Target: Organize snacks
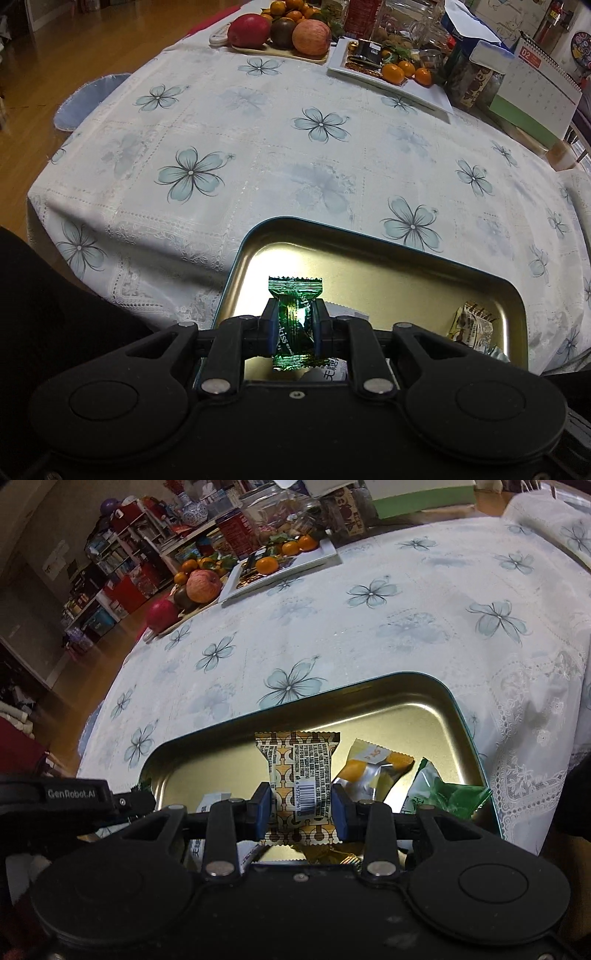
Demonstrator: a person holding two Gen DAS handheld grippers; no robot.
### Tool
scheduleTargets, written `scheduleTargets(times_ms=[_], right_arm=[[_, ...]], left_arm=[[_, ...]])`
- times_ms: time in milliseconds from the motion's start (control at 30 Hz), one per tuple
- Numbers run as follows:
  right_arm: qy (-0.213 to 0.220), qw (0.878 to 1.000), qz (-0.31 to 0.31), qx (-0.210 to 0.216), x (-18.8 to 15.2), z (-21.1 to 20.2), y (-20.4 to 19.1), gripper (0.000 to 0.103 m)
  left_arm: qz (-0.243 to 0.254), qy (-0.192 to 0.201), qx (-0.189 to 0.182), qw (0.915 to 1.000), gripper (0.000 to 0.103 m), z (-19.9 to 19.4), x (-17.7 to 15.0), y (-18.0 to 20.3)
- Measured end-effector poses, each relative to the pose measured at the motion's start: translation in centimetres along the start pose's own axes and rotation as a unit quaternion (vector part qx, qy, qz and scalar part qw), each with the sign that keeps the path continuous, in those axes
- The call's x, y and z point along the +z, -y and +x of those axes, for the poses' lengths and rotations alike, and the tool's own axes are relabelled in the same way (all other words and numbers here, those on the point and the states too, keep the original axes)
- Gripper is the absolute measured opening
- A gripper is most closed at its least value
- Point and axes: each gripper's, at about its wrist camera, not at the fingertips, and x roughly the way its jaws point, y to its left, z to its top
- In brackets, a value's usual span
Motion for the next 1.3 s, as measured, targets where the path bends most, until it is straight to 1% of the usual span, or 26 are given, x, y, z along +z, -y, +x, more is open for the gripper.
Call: scheduleTargets(times_ms=[100, 167, 267, 400, 533, 733, 933, 1133, 1300], right_arm=[[0.033, 0.998, -0.046, -0.022, -0.5, -0.5, -1.1, 0.036], [0.045, 0.997, -0.051, -0.026, -0.4, -0.7, -1.1, 0.036], [0.043, 0.999, -0.026, -0.010, 0.0, -0.9, -0.4, 0.036], [0.044, 0.999, -0.010, -0.007, 0.3, -0.7, 0.1, 0.036], [0.042, 0.999, -0.015, -0.011, 0.2, -0.5, -0.1, 0.036], [0.040, 0.999, -0.031, -0.014, 0.0, -0.2, -0.7, 0.037], [0.037, 0.999, -0.027, -0.015, 0.1, 0.0, -0.6, 0.038], [0.043, 0.998, -0.039, -0.033, -0.6, -1.2, -0.6, 0.040], [0.039, 0.998, -0.027, -0.044, -2.0, -2.6, 0.2, 0.042]], left_arm=[[0.008, 0.014, 0.009, 0.9998, 0.026, -0.4, -0.5, 0.3], [0.010, 0.023, 0.010, 0.9996, 0.028, -0.9, -0.9, 0.3], [0.010, 0.031, 0.004, 0.9995, 0.030, -1.3, -1.3, 0.4], [0.004, 0.027, 0.009, 0.9996, 0.030, -1.1, -1.5, 0.3], [-0.002, 0.021, 0.008, 0.9997, 0.030, -1.0, -1.8, 0.1], [0.004, 0.014, 0.010, 0.9999, 0.030, -0.8, -2.3, 0.5], [0.009, 0.015, 0.010, 0.9998, 0.030, -0.9, -2.7, 0.6], [0.018, 0.022, 0.012, 0.9995, 0.030, -1.4, -3.8, 1.0], [0.025, 0.021, 0.007, 0.9994, 0.030, -1.6, -4.7, 1.3]])
